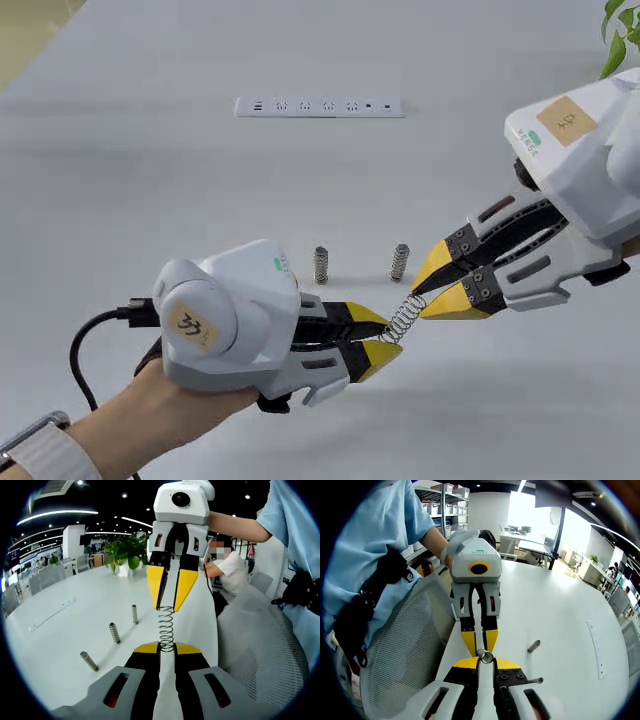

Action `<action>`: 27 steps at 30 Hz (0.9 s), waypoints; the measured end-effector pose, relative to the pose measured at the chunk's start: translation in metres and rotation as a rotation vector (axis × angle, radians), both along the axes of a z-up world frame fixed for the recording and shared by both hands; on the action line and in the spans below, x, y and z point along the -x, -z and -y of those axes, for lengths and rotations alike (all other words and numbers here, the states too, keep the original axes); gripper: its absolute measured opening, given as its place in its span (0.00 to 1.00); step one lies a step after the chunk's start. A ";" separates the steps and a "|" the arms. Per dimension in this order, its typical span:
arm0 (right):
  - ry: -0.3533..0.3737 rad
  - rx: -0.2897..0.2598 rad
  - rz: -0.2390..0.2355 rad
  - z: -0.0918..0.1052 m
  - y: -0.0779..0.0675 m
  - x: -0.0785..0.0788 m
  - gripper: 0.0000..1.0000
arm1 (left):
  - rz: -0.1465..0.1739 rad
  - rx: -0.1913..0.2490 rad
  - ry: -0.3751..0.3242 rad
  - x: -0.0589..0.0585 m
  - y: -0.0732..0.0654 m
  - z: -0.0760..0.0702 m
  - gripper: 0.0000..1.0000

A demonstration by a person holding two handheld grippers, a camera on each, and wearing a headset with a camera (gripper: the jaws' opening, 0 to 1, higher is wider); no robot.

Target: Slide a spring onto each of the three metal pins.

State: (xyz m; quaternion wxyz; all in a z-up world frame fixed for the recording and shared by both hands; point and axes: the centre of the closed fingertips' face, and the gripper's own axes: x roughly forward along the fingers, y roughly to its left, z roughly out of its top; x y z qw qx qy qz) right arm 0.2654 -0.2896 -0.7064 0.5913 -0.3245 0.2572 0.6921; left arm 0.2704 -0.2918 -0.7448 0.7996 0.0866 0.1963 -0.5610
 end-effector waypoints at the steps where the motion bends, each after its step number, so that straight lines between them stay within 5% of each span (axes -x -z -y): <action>1: -0.001 0.000 0.001 0.000 0.000 0.000 0.07 | -0.006 0.003 -0.003 0.000 0.000 0.000 0.06; 9: -0.011 0.013 0.018 0.004 0.001 -0.005 0.07 | -0.034 0.034 -0.022 -0.001 0.000 0.003 0.06; 18: -0.010 0.028 0.022 0.007 0.001 -0.008 0.07 | -0.024 0.037 -0.016 0.000 -0.002 0.005 0.06; 23: -0.003 0.057 0.027 0.010 0.003 -0.010 0.29 | -0.017 0.032 -0.015 -0.001 -0.003 0.005 0.06; 27: -0.021 0.079 0.029 0.010 0.004 -0.009 0.28 | -0.012 0.026 -0.009 -0.001 -0.003 0.004 0.06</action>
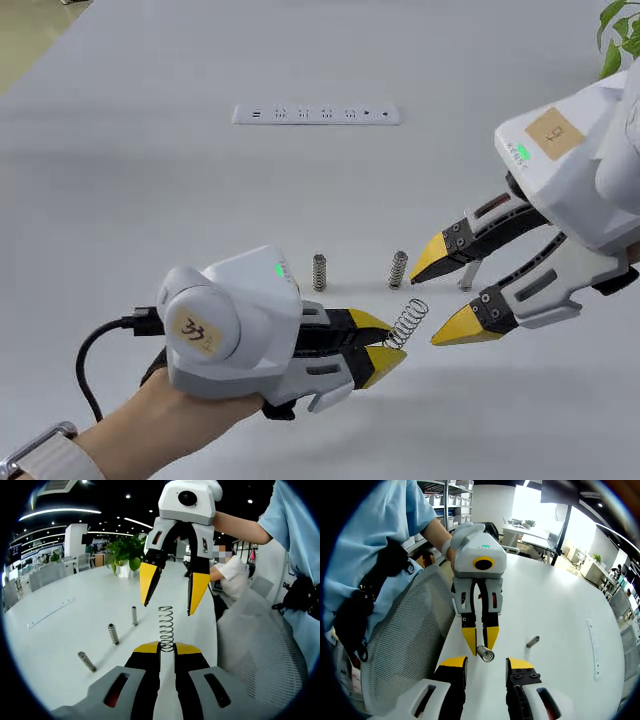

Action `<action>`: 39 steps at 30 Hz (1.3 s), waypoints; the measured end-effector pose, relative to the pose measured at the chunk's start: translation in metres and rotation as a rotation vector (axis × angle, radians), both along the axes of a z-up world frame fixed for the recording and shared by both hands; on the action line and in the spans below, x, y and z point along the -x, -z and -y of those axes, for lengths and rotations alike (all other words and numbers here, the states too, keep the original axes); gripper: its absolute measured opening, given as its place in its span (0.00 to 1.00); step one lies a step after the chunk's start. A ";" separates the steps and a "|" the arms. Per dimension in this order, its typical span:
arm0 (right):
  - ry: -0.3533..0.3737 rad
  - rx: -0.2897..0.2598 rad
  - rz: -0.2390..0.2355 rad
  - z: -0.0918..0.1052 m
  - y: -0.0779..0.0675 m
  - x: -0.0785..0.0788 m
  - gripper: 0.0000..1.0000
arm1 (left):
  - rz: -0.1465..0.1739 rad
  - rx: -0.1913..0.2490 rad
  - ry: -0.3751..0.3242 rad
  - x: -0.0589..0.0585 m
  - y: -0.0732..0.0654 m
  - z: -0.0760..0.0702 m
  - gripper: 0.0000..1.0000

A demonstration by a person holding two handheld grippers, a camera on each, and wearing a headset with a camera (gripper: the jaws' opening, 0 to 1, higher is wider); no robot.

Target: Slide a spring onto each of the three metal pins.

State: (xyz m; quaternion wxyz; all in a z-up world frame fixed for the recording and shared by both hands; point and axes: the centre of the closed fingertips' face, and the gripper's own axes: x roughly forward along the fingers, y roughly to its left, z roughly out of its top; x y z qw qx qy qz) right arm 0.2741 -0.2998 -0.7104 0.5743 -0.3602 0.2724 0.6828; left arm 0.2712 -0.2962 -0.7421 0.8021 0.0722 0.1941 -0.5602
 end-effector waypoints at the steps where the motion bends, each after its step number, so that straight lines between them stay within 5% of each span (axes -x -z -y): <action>1: -0.006 0.006 -0.003 0.000 0.001 0.001 0.28 | 0.002 -0.002 0.001 0.000 0.000 0.000 0.06; 7: -0.038 0.040 -0.042 -0.004 0.006 0.007 0.23 | 0.030 -0.040 0.022 0.003 0.005 0.001 0.06; 21: -0.063 0.095 -0.112 -0.006 0.023 0.016 0.14 | 0.037 -0.022 0.032 0.005 0.002 0.008 0.06; 39: -0.052 0.110 -0.123 -0.007 0.027 0.017 0.08 | 0.034 -0.001 0.026 0.005 0.000 0.011 0.06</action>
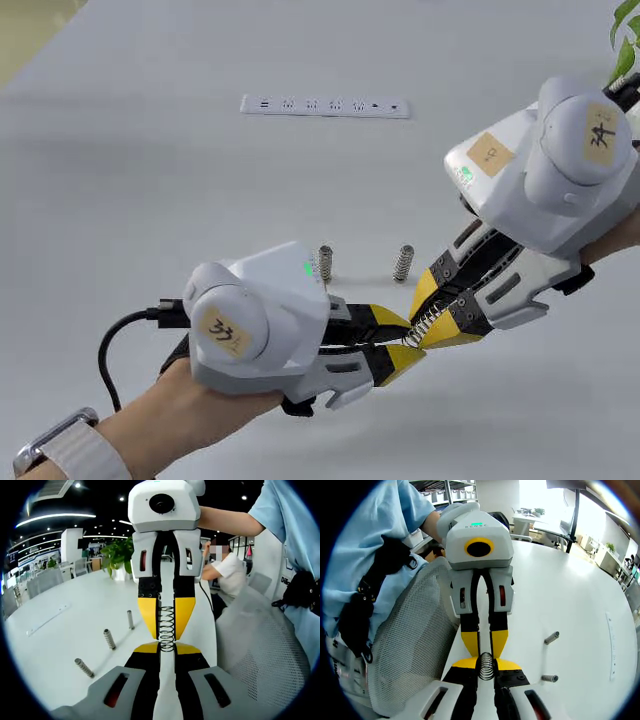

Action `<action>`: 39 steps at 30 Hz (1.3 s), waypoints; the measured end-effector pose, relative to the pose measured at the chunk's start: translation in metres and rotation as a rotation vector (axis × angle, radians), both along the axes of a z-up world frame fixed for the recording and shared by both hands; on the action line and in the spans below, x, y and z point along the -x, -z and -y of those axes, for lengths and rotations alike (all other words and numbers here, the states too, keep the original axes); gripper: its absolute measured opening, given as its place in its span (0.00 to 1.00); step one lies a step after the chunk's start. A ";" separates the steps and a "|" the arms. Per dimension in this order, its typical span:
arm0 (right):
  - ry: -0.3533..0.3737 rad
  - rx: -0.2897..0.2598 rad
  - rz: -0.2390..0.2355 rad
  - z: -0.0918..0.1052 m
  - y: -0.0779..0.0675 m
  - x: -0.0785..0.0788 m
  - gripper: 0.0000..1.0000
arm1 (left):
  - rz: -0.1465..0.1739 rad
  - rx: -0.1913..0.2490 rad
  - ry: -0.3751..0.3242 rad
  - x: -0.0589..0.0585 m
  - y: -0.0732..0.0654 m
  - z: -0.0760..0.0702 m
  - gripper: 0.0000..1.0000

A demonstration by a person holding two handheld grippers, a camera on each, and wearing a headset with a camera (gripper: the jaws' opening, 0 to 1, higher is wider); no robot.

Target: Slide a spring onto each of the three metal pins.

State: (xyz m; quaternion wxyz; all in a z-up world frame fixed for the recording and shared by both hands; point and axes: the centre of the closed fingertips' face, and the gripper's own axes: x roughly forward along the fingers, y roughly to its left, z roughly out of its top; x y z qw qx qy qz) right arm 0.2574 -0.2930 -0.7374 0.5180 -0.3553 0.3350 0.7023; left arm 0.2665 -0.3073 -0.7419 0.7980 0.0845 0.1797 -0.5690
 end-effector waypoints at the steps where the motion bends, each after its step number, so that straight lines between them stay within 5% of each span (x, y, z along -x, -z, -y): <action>1: 0.000 0.000 0.000 0.000 0.000 0.000 0.08 | -0.002 0.001 -0.002 0.000 0.000 0.000 0.06; 24: 0.015 0.013 -0.014 0.002 0.002 0.003 0.08 | -0.042 0.019 -0.043 0.001 0.005 -0.003 0.08; 39: 0.032 0.023 -0.011 0.009 0.005 -0.002 0.08 | -0.072 -0.004 -0.161 -0.008 0.022 -0.029 0.41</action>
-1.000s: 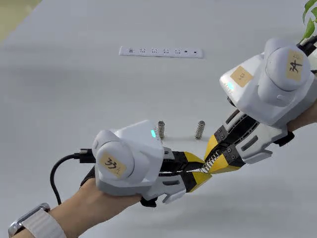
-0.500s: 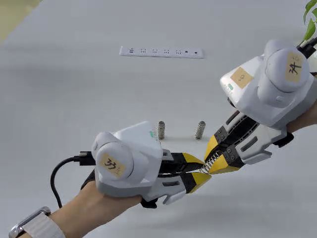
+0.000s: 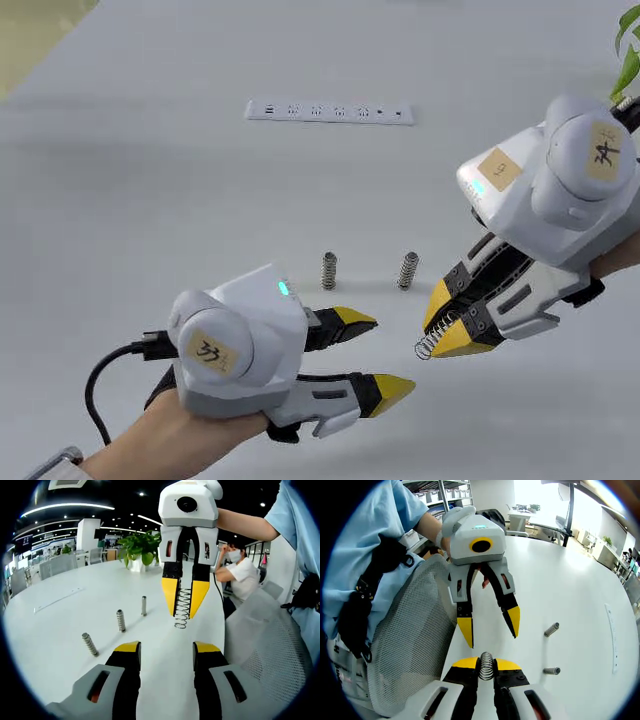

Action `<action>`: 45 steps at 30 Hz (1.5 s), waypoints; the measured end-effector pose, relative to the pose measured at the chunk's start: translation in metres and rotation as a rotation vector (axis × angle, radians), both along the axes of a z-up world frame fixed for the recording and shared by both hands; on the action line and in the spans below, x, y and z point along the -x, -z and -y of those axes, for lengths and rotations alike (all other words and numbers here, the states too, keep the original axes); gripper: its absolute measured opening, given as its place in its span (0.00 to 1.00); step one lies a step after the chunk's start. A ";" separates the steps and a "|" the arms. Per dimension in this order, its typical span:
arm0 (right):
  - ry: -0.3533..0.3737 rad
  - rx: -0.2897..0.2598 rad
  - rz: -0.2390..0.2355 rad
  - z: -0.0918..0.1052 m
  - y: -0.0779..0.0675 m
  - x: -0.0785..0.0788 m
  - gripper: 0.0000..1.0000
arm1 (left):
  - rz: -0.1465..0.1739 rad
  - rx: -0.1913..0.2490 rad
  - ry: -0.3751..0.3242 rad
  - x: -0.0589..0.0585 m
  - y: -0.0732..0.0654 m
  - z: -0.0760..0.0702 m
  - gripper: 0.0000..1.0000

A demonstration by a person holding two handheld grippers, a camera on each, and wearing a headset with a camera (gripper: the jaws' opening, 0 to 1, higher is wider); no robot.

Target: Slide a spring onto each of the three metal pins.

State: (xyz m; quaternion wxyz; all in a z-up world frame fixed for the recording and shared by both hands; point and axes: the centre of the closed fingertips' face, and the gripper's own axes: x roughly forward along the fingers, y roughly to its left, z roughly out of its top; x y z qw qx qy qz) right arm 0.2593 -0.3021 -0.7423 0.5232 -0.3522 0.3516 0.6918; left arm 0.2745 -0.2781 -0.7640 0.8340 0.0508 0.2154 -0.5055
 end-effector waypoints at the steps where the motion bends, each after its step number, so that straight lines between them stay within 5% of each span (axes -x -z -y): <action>1: 0.002 0.001 -0.002 0.001 0.000 0.000 0.08 | -0.003 0.000 -0.009 -0.001 0.001 -0.002 0.42; 8: 0.015 0.020 -0.006 0.007 0.005 -0.001 0.08 | 0.001 -0.007 -0.094 -0.007 0.008 -0.019 0.59; 24: 0.066 0.065 0.008 0.026 0.018 -0.014 0.08 | -0.055 -0.071 -0.215 -0.015 0.029 -0.047 0.99; 31: 0.084 0.087 0.005 0.033 0.016 -0.019 0.08 | -0.068 -0.074 -0.227 -0.017 0.031 -0.049 0.99; 45: 0.099 0.168 0.077 0.058 0.009 -0.058 0.08 | -0.058 -0.081 -0.215 -0.020 0.030 -0.047 0.99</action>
